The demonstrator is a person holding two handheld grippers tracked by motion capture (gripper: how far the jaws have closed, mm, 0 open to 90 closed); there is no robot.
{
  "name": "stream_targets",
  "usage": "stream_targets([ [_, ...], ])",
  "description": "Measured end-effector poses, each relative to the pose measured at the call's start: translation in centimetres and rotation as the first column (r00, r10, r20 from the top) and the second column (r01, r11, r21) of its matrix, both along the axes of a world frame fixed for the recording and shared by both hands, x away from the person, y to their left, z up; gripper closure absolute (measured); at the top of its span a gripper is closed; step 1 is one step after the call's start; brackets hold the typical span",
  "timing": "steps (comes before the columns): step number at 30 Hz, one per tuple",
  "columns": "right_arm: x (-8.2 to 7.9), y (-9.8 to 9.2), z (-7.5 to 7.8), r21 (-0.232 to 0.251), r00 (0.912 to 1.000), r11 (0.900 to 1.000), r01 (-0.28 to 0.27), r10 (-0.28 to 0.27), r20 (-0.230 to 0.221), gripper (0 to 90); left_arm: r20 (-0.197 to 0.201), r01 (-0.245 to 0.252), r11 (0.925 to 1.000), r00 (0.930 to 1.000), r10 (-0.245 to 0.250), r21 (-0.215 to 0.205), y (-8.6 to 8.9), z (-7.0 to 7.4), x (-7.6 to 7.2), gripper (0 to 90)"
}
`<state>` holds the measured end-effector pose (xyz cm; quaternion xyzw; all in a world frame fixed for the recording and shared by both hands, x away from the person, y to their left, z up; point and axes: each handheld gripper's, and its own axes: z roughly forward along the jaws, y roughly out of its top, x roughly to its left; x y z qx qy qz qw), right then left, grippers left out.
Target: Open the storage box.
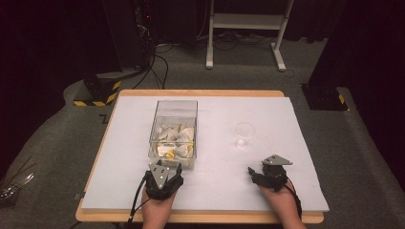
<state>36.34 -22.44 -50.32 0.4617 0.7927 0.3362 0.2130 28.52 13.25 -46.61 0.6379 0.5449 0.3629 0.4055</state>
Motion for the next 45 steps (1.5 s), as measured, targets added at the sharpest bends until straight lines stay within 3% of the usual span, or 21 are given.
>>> stream_targets([
  [6,0.0,0.0,0.0,0.0,1.0,1.0,0.0,0.0,0.0,34.0,0.0,0.015,0.9997,0.9999,-0.015,-0.019,0.3,0.0,0.0,31.6],
  [15,0.0,0.0,0.0,0.001,1.0,1.0,0.001,-0.001,0.0,34.0,0.038,0.035,0.9981,0.9987,-0.033,-0.051,1.2,0.8,-0.8,30.7],
  [19,0.0,0.0,0.0,0.001,1.0,1.0,0.001,-0.001,0.0,34.0,0.041,0.062,0.9962,0.9974,-0.06,-0.061,1.7,1.3,-1.1,37.4],
  [26,0.0,0.0,0.0,0.001,1.0,1.0,0.001,-0.001,0.0,34.0,0.092,0.088,0.9936,0.9924,-0.081,-0.07,2.7,2.6,-1.6,46.9],
  [35,0.0,0.0,0.0,0.001,1.0,1.0,0.001,-0.001,0.0,34.0,0.12,0.099,0.9945,0.9884,-0.094,-0.036,4.3,3.3,-0.4,55.3],
  [41,0.0,0.0,0.0,0.001,1.0,1.0,0.001,-0.001,0.0,34.0,0.108,0.106,0.9938,0.9889,-0.102,-0.031,5.6,3.4,0.8,64.0],
  [45,0.0,0.0,0.0,0.001,1.0,1.0,0.001,-0.001,0.0,34.0,0.11,0.087,0.9957,0.9905,-0.083,-0.032,6.5,3.5,1.3,64.1],
])
